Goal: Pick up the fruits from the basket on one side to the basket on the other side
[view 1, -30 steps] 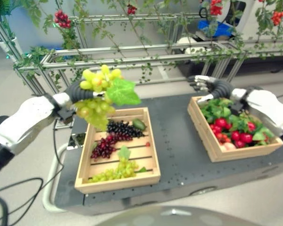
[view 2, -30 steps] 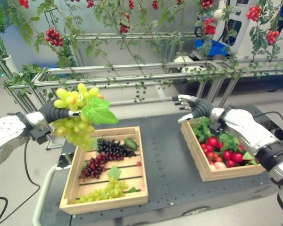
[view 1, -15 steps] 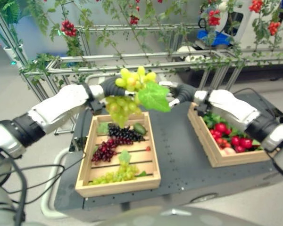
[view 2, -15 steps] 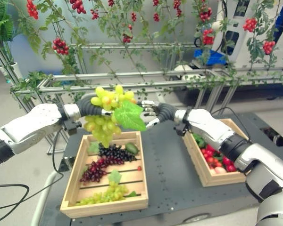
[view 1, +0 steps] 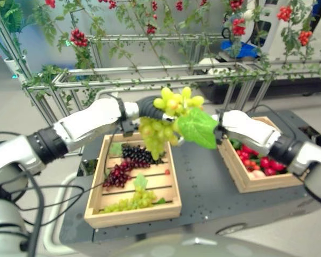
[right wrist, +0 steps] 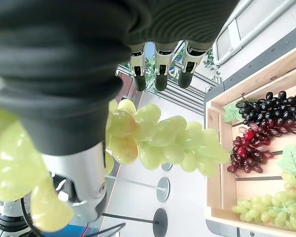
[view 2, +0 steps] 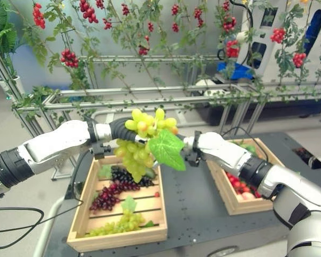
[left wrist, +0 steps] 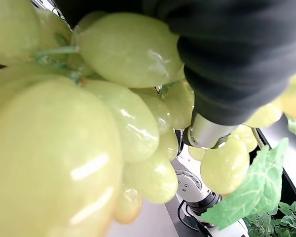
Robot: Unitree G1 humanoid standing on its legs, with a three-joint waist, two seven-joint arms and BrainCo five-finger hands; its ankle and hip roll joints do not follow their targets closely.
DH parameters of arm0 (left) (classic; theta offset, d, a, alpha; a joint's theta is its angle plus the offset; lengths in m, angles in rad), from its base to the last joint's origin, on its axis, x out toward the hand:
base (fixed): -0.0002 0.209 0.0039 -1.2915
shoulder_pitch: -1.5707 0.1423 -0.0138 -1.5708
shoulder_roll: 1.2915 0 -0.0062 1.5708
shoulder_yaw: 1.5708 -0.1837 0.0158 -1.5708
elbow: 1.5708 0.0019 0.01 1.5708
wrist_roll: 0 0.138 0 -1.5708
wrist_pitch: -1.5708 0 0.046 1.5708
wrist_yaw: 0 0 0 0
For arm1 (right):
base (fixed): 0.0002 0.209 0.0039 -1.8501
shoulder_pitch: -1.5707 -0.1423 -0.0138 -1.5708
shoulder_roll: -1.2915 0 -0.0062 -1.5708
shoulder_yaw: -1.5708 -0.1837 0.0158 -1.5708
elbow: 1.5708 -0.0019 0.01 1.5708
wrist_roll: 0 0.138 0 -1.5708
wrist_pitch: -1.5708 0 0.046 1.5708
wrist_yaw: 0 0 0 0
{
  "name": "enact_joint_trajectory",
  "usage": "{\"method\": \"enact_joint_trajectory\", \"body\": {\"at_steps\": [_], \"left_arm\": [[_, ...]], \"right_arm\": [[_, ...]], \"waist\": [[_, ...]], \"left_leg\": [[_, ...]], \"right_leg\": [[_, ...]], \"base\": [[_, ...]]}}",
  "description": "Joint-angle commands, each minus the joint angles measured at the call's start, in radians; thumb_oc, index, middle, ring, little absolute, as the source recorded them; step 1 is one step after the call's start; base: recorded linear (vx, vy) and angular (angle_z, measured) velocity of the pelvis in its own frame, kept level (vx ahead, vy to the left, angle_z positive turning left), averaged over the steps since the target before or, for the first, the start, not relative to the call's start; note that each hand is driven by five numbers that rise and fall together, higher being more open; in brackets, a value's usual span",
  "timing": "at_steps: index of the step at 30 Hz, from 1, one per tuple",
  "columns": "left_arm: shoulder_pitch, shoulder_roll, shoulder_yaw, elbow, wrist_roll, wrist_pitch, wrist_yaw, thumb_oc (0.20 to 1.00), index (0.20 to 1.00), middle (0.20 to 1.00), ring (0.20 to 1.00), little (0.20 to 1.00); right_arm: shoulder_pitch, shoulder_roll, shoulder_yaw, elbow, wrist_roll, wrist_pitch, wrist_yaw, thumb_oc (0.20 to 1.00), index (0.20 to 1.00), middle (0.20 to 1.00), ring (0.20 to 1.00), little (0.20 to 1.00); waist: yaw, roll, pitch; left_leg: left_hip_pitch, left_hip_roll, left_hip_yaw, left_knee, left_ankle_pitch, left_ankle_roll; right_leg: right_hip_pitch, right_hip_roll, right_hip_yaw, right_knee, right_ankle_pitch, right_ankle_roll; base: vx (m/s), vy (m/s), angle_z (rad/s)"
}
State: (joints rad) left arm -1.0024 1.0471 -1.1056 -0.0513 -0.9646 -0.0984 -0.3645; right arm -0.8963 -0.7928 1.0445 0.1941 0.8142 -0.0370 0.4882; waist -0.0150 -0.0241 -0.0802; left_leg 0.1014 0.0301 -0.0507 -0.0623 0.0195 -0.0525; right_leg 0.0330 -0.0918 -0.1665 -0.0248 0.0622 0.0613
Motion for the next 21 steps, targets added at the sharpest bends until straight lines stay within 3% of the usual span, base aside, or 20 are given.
{"method": "enact_joint_trajectory", "body": {"at_steps": [1,14,21], "left_arm": [[-0.102,-0.032,0.023,0.060,-0.041,-0.044,0.004,0.200,0.200,0.200,0.200,0.200],[-0.076,-0.120,0.052,0.079,-0.018,-0.048,-0.009,0.200,0.200,0.200,0.200,0.200],[-0.019,-0.180,0.118,0.097,-0.007,-0.055,-0.004,0.200,0.200,0.200,0.200,0.200]], "right_arm": [[-0.098,0.027,0.051,-0.042,0.013,-0.028,0.012,1.000,1.000,1.000,1.000,1.000],[-0.014,0.132,0.047,-0.118,0.089,0.020,0.087,1.000,1.000,1.000,1.000,1.000],[0.130,0.244,-0.098,-0.078,0.148,-0.005,0.068,1.000,1.000,1.000,1.000,1.000]], "waist": [[0.001,-0.032,-0.028],[-0.003,-0.028,-0.027],[-0.007,-0.023,-0.025]], "left_leg": [[0.003,-0.022,0.035,0.017,-0.049,0.006],[-0.002,-0.018,0.038,0.017,-0.048,0.007],[-0.010,-0.017,0.038,0.018,-0.044,0.009]], "right_leg": [[0.017,-0.032,0.010,0.060,-0.037,0.083],[0.011,-0.030,0.017,0.055,-0.035,0.079],[0.004,-0.028,0.019,0.058,-0.034,0.078]], "base": [[0.01,-0.001,-0.07],[0.00,-0.001,-0.03],[0.00,0.000,0.00]]}}
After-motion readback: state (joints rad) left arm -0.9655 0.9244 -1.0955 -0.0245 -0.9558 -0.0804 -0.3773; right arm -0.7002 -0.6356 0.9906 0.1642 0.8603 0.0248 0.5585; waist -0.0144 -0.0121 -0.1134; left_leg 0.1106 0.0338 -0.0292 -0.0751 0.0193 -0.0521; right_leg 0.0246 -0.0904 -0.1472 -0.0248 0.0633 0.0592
